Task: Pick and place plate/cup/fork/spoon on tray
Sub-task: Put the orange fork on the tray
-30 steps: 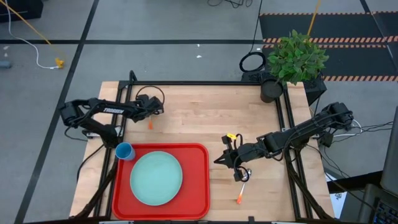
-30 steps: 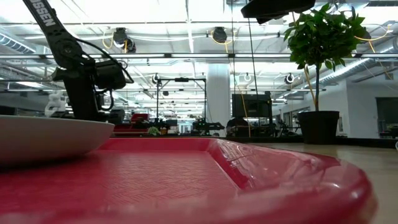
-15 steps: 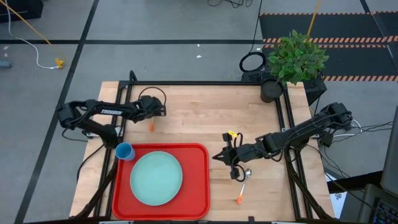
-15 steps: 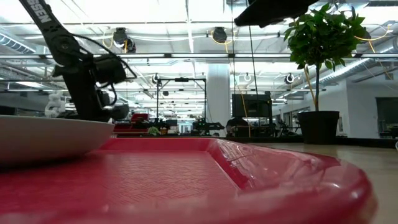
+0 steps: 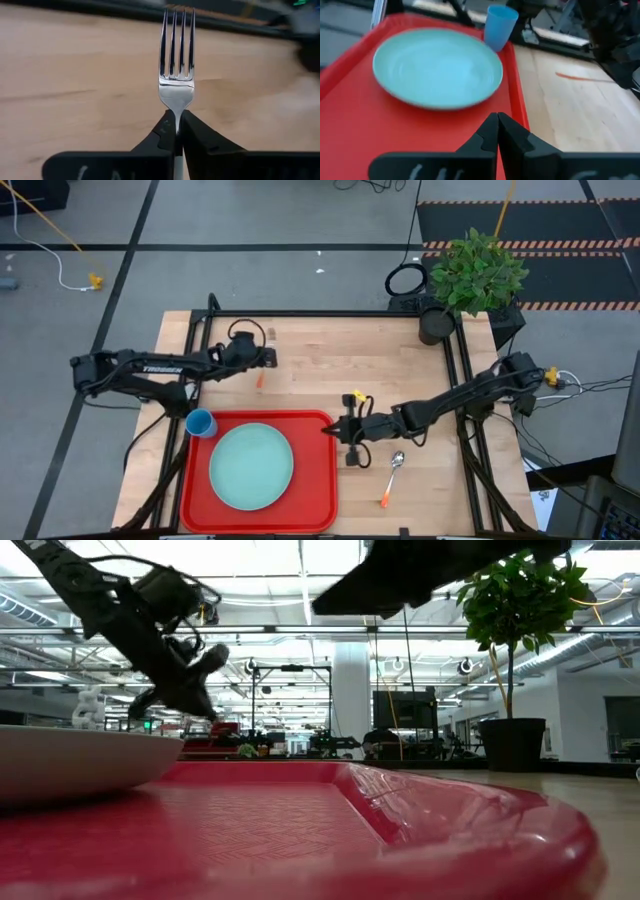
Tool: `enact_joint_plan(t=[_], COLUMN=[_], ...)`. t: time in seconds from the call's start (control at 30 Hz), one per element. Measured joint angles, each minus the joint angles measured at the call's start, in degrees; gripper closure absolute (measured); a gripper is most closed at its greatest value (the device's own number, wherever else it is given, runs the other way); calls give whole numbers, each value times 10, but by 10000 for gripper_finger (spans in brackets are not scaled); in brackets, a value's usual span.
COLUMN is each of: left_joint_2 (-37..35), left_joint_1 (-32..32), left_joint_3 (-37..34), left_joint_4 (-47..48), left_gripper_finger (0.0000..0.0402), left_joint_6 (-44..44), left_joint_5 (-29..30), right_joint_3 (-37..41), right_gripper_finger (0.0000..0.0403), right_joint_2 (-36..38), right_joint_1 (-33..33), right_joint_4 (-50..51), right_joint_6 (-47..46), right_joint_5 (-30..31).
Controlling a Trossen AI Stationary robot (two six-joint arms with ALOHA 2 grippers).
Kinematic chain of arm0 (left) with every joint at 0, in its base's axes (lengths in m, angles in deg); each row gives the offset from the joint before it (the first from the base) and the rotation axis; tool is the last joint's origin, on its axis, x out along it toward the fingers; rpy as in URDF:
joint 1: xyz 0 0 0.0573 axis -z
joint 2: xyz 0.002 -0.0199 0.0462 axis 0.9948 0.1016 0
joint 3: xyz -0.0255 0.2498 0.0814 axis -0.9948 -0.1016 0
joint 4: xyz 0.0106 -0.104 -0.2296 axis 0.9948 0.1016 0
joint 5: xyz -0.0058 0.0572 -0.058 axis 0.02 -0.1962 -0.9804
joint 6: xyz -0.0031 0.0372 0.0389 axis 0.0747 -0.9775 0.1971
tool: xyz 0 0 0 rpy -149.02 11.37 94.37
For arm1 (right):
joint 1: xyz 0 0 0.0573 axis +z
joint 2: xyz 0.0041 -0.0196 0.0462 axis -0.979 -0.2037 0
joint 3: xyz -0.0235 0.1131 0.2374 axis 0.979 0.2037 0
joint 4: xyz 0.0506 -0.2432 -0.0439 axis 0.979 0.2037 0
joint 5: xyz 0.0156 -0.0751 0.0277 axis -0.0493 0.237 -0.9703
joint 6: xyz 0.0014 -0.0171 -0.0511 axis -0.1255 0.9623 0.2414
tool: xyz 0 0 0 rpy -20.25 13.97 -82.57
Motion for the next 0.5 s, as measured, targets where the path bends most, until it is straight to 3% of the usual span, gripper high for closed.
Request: enact_joint_plan(t=[0.27, 0.5], left_joint_2=[-1, 8], left_joint_1=[100, 179], left_joint_3=[0, 1], left_joint_4=[-180, -235], left_gripper_finger=[390, 384], left_joint_6=[-44, -54], left_joint_5=[-20, 28], right_joint_3=[0, 0], right_gripper_finger=[399, 349], right_joint_2=[-104, -147], right_joint_1=[-25, -54], right_joint_4=[-174, -237], right_joint_6=[-31, -89], right_joint_5=[-89, -90])
